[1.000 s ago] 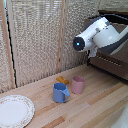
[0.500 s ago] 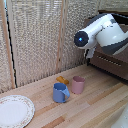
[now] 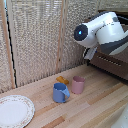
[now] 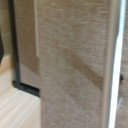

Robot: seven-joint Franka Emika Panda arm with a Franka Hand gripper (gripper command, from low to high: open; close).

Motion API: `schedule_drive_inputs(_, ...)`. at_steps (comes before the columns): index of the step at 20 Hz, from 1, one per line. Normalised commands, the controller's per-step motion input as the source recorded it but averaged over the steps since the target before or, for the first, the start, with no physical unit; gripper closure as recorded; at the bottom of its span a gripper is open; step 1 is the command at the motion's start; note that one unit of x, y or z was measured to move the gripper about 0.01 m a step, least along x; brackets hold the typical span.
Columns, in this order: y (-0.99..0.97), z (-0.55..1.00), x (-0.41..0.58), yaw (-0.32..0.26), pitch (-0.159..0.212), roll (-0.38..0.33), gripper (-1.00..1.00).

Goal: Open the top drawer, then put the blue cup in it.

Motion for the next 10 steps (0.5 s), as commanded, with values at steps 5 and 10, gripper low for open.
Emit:
schedule_drive_inputs(5, 0.45, 0.00, 0.325, -0.077, 0.009, 0.375, -1.00)
schedule_drive_inputs(10, 0.45, 0.00, 0.284, -0.082, 0.028, 0.375, -1.00)
